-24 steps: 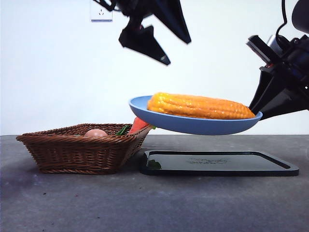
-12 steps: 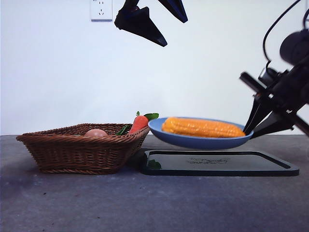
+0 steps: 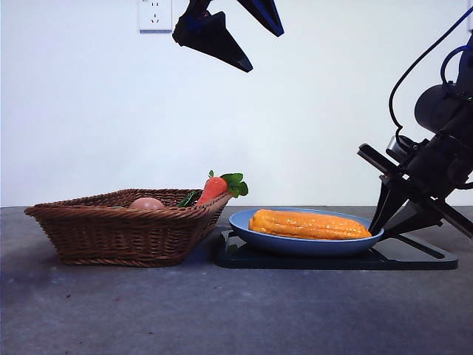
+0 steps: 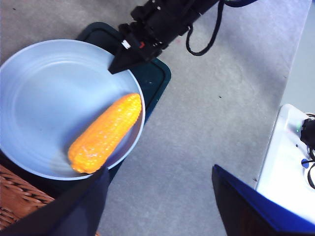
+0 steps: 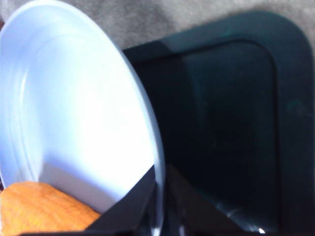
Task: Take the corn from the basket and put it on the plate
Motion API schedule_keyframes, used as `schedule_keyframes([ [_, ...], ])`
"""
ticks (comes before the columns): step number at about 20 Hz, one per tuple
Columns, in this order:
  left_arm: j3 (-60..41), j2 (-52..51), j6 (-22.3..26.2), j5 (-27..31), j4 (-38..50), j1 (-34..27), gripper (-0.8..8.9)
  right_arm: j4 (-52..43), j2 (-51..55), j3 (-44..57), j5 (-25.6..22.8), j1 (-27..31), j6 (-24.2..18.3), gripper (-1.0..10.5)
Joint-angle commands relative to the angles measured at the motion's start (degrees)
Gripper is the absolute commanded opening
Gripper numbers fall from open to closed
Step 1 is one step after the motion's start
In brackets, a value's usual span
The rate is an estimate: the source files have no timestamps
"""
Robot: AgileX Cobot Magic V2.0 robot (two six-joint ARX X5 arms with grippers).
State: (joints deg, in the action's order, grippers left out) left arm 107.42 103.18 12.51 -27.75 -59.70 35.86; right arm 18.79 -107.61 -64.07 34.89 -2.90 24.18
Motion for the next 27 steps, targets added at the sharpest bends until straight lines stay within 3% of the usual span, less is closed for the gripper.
schedule_keyframes([
  [1,1.86,0.96,-0.13,-0.11,0.7,-0.13,3.38,1.4,-1.05,-0.98,-0.35,-0.15,-1.75,0.6],
  [5,1.86,0.96,-0.15,-0.11,0.77,-0.7,3.39,1.57,-0.72,-0.98,1.99,-0.11,-2.16,2.2],
  [8,1.86,0.96,-0.13,-0.11,0.7,-0.87,3.38,2.89,1.84,-0.98,1.75,0.52,-2.6,2.3],
  [11,1.86,0.96,-0.15,-0.11,0.74,-1.14,3.38,7.32,7.54,-0.98,-1.77,1.4,-4.42,2.3],
  [14,1.86,0.96,-0.17,-0.11,0.7,-1.36,3.38,13.4,15.32,-0.98,-5.84,2.32,-8.39,2.3],
  [17,1.86,0.96,-0.15,-0.11,-0.02,-1.38,3.38,19.06,24.22,-0.98,-6.05,2.12,-12.79,2.3],
  [24,1.86,0.96,-0.15,-0.11,-3.13,-1.4,3.36,33.07,40.0,-0.94,-6.05,-5.05,-20.24,2.2],
  [27,1.86,0.96,-0.15,-0.11,-4.39,-1.4,2.46,36.2,41.9,-0.83,-6.58,-7.85,-20.79,2.2],
])
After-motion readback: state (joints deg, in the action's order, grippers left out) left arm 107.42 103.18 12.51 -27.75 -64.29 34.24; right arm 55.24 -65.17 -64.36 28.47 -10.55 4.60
